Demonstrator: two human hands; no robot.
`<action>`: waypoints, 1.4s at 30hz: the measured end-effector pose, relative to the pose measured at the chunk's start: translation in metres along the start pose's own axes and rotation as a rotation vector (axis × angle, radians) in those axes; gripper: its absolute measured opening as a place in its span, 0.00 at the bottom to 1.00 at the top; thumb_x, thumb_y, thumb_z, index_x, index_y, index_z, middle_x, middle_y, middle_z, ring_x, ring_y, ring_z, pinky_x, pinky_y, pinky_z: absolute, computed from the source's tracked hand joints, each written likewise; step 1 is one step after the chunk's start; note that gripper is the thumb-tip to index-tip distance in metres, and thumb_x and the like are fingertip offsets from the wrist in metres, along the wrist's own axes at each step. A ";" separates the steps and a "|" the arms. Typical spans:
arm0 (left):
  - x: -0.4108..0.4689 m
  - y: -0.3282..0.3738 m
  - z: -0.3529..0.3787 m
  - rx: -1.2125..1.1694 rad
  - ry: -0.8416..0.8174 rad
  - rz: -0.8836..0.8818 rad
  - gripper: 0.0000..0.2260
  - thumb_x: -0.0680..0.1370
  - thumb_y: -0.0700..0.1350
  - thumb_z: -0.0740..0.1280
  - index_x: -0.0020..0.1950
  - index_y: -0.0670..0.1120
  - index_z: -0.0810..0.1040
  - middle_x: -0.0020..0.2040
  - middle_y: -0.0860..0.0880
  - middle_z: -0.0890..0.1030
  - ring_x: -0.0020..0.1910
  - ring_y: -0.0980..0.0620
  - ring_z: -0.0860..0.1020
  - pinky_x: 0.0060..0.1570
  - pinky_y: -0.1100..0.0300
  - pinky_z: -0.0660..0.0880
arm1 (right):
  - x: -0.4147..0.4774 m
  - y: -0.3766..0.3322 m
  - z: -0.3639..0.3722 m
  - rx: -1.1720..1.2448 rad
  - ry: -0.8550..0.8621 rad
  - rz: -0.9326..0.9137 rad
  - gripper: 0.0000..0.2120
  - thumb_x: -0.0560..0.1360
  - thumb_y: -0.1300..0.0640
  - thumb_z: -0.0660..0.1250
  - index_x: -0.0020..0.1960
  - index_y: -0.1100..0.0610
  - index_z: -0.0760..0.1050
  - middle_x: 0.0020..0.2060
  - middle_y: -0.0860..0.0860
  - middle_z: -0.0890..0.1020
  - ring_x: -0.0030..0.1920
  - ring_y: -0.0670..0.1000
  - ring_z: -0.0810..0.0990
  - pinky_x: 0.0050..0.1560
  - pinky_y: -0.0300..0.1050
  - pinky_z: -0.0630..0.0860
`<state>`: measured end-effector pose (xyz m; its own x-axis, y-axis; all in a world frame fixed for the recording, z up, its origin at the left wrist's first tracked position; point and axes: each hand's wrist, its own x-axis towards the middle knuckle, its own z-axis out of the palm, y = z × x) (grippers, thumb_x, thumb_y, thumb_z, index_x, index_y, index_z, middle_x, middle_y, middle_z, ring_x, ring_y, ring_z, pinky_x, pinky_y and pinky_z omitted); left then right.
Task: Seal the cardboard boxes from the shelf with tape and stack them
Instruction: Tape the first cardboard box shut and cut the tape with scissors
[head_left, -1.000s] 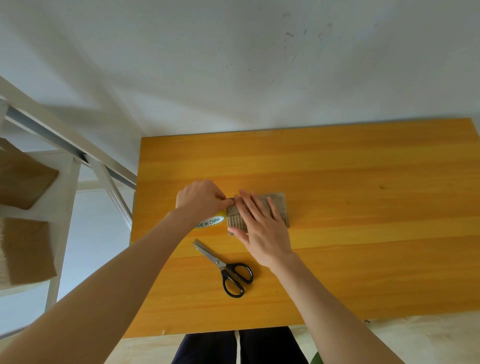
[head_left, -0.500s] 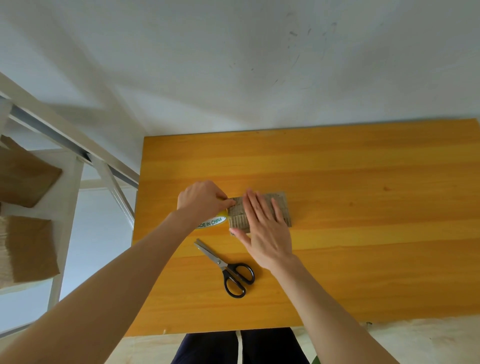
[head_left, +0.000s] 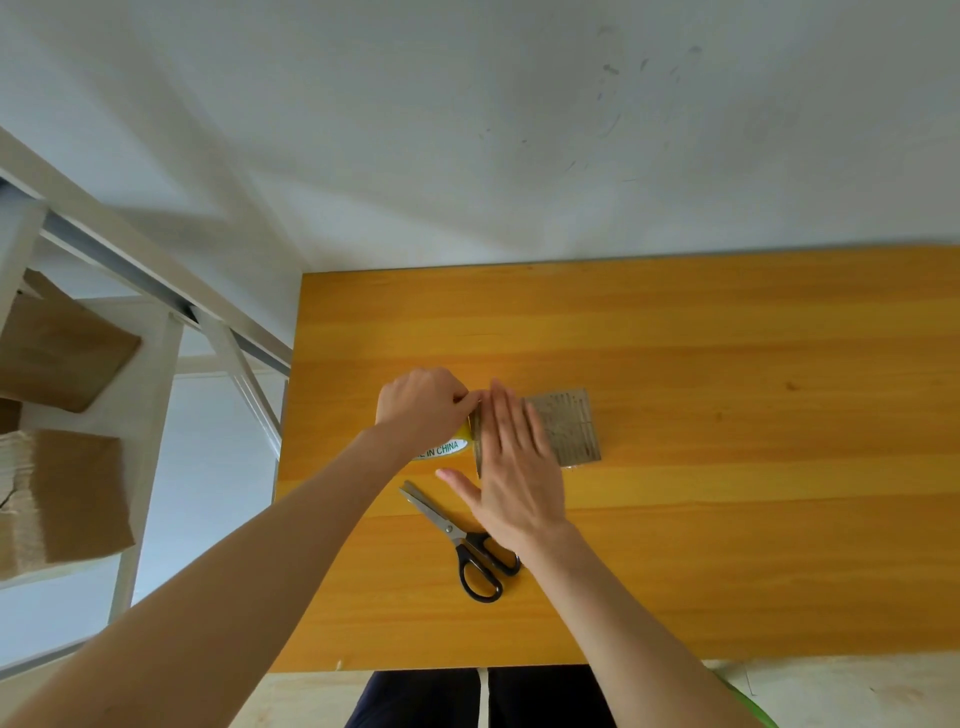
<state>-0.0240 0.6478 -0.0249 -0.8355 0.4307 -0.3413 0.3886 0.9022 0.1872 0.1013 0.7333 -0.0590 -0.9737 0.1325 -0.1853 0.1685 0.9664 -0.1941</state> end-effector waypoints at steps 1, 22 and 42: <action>-0.001 0.000 0.001 0.006 -0.003 -0.002 0.22 0.80 0.58 0.56 0.37 0.46 0.81 0.27 0.52 0.74 0.27 0.52 0.72 0.26 0.62 0.61 | 0.001 -0.005 0.001 0.005 0.019 -0.020 0.46 0.76 0.28 0.39 0.78 0.63 0.43 0.77 0.58 0.44 0.78 0.56 0.44 0.77 0.52 0.42; -0.096 0.037 0.072 -0.160 0.110 0.380 0.31 0.81 0.61 0.40 0.75 0.42 0.35 0.76 0.46 0.33 0.76 0.52 0.35 0.76 0.56 0.42 | -0.015 0.030 0.006 -0.089 -0.063 -0.212 0.34 0.83 0.46 0.49 0.77 0.60 0.33 0.77 0.54 0.33 0.77 0.53 0.34 0.77 0.50 0.40; -0.089 0.060 0.069 0.086 0.137 0.185 0.34 0.78 0.57 0.41 0.74 0.39 0.31 0.77 0.42 0.36 0.76 0.47 0.36 0.69 0.53 0.27 | -0.013 0.057 0.003 0.048 -0.049 -0.134 0.38 0.79 0.53 0.59 0.78 0.55 0.36 0.78 0.49 0.38 0.77 0.47 0.36 0.77 0.44 0.39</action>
<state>0.1002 0.6652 -0.0466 -0.7897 0.5868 -0.1790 0.5667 0.8095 0.1536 0.1240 0.7859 -0.0705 -0.9795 -0.0092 -0.2014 0.0457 0.9628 -0.2662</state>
